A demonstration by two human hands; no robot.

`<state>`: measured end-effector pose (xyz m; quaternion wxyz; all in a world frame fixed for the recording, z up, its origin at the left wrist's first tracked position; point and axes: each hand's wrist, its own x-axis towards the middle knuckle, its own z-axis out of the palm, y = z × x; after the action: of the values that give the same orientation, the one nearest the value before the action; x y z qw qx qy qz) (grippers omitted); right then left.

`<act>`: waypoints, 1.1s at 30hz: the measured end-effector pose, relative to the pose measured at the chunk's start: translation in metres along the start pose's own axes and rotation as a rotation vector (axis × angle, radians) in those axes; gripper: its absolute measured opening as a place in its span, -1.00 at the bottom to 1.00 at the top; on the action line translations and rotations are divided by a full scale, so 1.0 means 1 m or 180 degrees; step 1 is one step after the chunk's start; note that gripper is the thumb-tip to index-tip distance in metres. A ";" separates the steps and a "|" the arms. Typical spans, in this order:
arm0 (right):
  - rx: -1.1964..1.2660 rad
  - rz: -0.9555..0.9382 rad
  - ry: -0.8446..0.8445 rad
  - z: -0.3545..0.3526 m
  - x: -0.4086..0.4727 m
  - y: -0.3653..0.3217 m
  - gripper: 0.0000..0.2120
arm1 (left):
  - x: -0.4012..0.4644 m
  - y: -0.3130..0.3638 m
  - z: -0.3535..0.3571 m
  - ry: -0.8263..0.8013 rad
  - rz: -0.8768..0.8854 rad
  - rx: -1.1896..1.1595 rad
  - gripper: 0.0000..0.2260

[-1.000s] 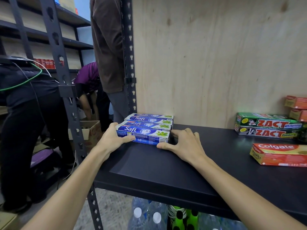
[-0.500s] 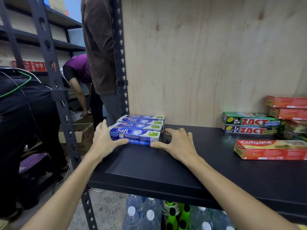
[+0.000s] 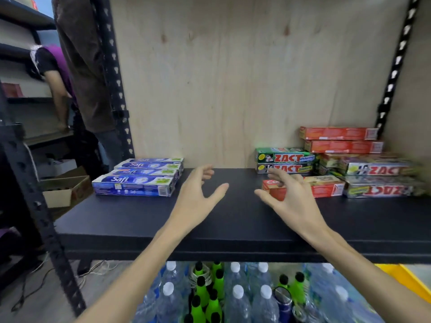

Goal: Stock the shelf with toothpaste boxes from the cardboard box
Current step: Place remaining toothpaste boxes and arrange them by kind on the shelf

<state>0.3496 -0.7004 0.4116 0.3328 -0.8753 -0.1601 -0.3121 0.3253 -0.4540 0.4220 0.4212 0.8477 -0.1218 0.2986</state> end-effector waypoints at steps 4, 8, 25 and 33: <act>-0.0684 0.0113 0.0334 -0.036 -0.007 0.035 -0.41 | 0.007 0.037 0.065 -0.0345 0.0058 -0.0103 -0.47; -0.1425 0.0418 0.0418 -0.060 -0.010 0.073 -0.36 | 0.017 0.060 0.113 -0.0692 0.0138 -0.0073 -0.45; -0.0840 -0.0307 -0.0652 -0.015 0.033 0.063 -0.64 | 0.054 -0.026 0.015 -0.0702 0.0299 0.2205 -0.60; -0.0088 -0.0486 -0.0731 0.050 0.083 0.048 -0.72 | 0.094 -0.064 -0.010 -0.0639 0.0265 0.3186 -0.69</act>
<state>0.4577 -0.6951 0.4132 0.2755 -0.8951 -0.2589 -0.2365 0.4253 -0.4020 0.4431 -0.0623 0.9645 -0.0374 0.2540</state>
